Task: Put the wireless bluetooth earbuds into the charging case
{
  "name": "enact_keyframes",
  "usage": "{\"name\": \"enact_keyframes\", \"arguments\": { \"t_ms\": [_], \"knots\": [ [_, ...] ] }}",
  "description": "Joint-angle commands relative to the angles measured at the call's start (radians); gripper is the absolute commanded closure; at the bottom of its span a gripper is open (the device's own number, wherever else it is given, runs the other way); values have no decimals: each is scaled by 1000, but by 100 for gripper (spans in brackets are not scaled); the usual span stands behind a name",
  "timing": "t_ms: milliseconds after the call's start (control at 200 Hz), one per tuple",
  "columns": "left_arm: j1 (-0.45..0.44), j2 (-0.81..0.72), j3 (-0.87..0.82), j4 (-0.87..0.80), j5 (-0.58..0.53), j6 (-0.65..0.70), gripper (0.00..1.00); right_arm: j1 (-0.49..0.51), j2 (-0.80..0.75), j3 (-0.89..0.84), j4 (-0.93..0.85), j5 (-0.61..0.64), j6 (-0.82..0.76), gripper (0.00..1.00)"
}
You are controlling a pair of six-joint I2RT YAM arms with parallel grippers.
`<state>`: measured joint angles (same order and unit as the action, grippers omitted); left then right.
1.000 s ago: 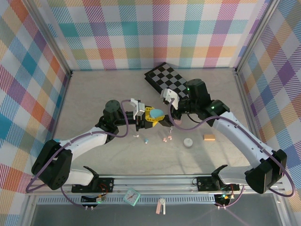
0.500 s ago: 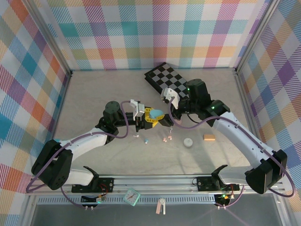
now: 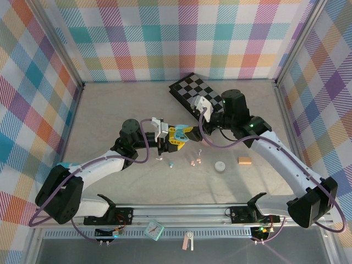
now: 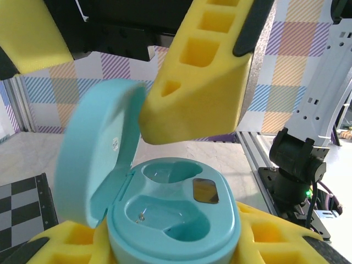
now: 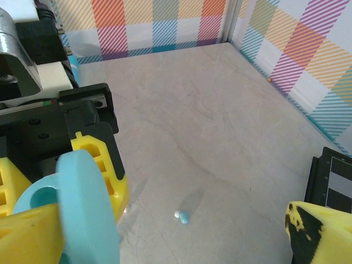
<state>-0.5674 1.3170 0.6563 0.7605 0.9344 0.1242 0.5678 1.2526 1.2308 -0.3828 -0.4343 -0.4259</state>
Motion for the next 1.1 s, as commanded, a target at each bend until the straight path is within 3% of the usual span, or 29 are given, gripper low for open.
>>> {"name": "enact_keyframes", "arguments": {
  "t_ms": [0, 360, 480, 580, 670, 830, 1095],
  "knots": [
    [4, -12, -10, 25, 29, 18, 64, -6, -42, 25, 34, -55, 9, 1],
    [59, 3, -28, 78, 21, -1, 64, -35, -131, -26, 103, -157, 85, 1],
    [108, 26, -54, 165, 9, -44, 64, -53, -137, -45, 128, -93, 238, 1],
    [154, 26, -68, 195, 10, -65, 64, -74, -131, -74, 142, 43, 437, 1],
    [189, 8, -86, 197, -4, -57, 64, -98, -112, -134, 179, 60, 576, 1],
    [242, -27, -98, 197, -11, -58, 64, -103, 12, -180, 171, 28, 748, 3],
    [283, -83, -121, 182, -39, -54, 64, -85, 284, -131, 54, -115, 843, 12]
  ]
}}
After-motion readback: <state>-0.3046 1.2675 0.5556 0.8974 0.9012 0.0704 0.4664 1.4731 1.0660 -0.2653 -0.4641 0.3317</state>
